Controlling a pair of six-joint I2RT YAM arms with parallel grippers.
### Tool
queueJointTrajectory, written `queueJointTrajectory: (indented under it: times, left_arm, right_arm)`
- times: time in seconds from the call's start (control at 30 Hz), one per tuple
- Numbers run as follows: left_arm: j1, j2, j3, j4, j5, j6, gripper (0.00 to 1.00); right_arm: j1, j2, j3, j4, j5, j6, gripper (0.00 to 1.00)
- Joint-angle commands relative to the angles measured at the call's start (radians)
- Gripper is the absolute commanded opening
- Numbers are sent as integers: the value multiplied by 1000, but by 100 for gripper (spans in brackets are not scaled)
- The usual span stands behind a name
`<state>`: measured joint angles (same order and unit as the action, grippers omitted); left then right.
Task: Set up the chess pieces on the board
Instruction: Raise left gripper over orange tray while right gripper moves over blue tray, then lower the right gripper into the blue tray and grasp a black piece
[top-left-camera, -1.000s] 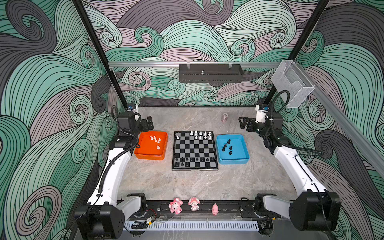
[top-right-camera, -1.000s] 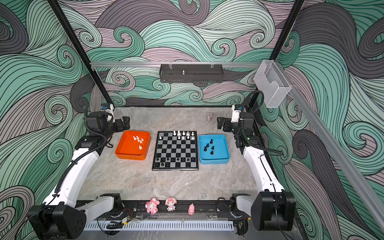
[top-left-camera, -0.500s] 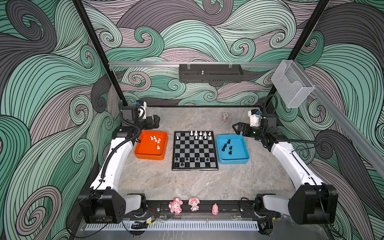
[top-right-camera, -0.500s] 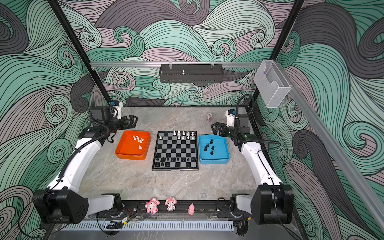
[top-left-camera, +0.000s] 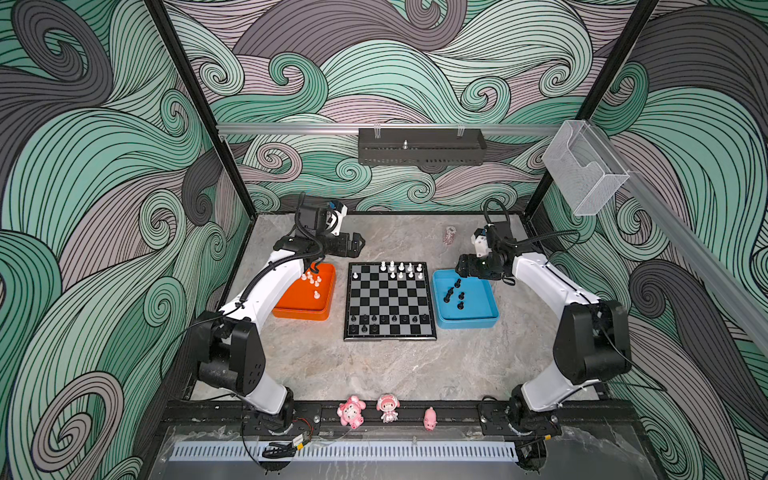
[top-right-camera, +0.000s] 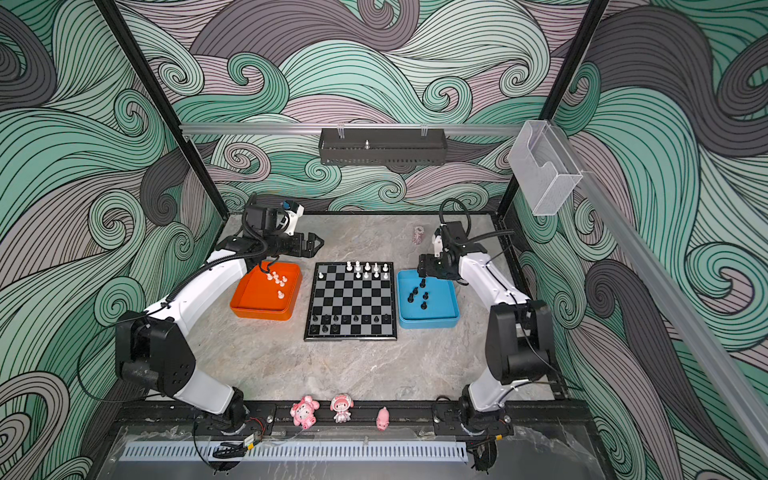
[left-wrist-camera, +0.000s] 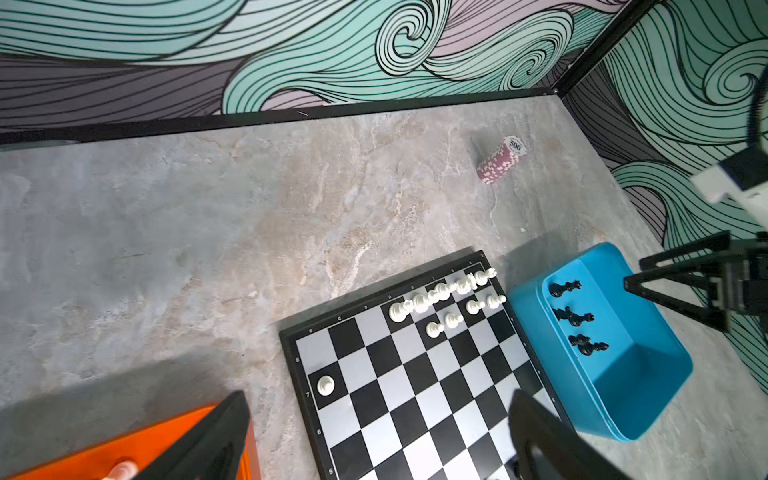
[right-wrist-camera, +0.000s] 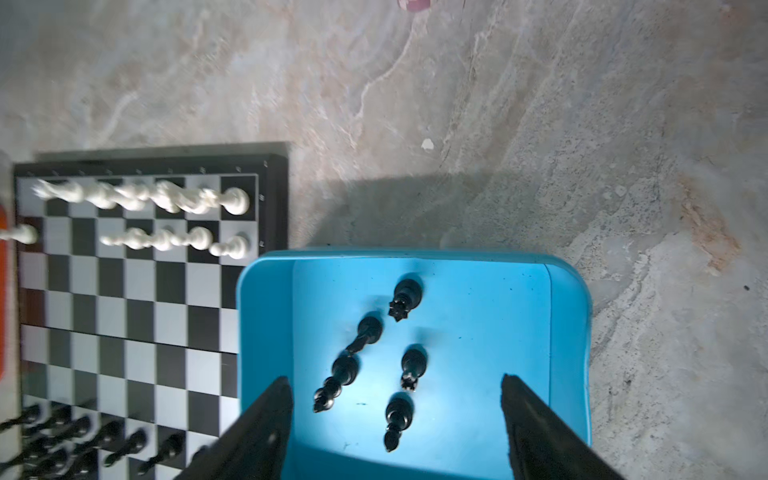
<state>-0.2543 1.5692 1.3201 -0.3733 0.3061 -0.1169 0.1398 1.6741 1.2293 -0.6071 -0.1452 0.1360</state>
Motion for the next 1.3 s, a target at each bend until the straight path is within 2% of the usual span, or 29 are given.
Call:
queueJointTrajectory:
  times: [0.0,0.07,0.2,1.27]
  left_arm:
    - [-7,16,15,30,65,-24,99]
    - [-7,26,17,20,70,-23,99]
    - [-7,36,20,6,62,-13,99]
    - [-8,80,32,-28,48,-22,99]
  right_arm:
    - [-2,45,47,-34,44,-24,65]
    - [-2,68,63,-35,43,-26,59]
    - [-2,103,82,-34,38,-32,56]
    - [35,199,111,-23,51,-32,49]
